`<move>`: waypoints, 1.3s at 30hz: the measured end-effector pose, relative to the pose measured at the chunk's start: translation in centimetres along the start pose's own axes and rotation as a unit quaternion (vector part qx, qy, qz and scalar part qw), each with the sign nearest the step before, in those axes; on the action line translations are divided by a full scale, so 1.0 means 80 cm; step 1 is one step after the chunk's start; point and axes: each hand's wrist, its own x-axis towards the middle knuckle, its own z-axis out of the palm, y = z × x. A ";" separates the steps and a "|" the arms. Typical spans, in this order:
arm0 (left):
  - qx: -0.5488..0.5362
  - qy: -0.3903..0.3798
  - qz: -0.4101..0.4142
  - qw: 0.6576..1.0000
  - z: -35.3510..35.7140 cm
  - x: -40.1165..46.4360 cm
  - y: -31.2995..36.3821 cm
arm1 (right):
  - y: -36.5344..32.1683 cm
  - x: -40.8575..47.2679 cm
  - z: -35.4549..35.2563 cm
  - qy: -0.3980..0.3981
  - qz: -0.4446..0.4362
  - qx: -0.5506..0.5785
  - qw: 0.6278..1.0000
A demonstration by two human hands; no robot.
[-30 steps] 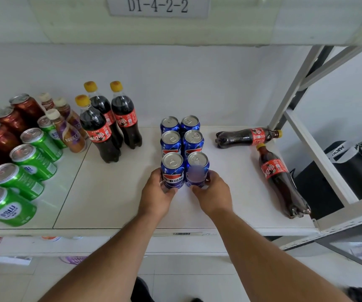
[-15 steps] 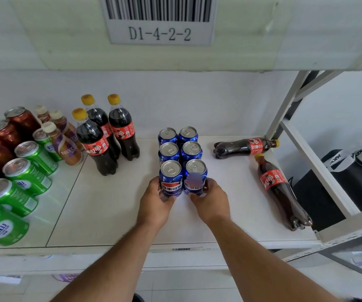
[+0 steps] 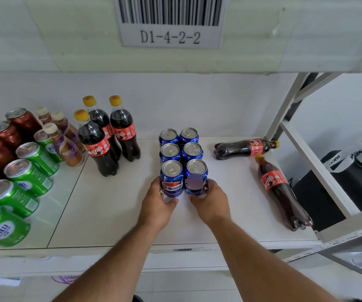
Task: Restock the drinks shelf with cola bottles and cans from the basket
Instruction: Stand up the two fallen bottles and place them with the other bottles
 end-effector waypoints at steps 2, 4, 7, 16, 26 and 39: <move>0.012 0.004 -0.022 1.000 -0.004 -0.007 -0.002 | 0.003 -0.004 -0.005 -0.006 0.011 -0.007 1.000; 0.029 0.007 -0.051 0.998 -0.011 -0.021 -0.005 | 0.008 -0.011 -0.012 -0.006 0.023 -0.010 1.000; 0.068 -0.001 -0.046 0.997 -0.020 -0.050 -0.007 | 0.021 -0.030 -0.029 -0.001 0.037 -0.007 0.999; 0.117 -0.168 0.048 0.978 -0.018 -0.120 0.041 | 0.028 -0.103 -0.082 0.085 0.077 -0.048 0.992; 0.102 -0.235 0.118 0.959 0.000 -0.134 0.106 | 0.029 -0.137 -0.138 0.155 0.109 -0.092 0.978; 0.151 -0.216 0.142 0.954 0.113 -0.090 0.183 | 0.064 -0.101 -0.217 0.165 0.083 -0.133 0.974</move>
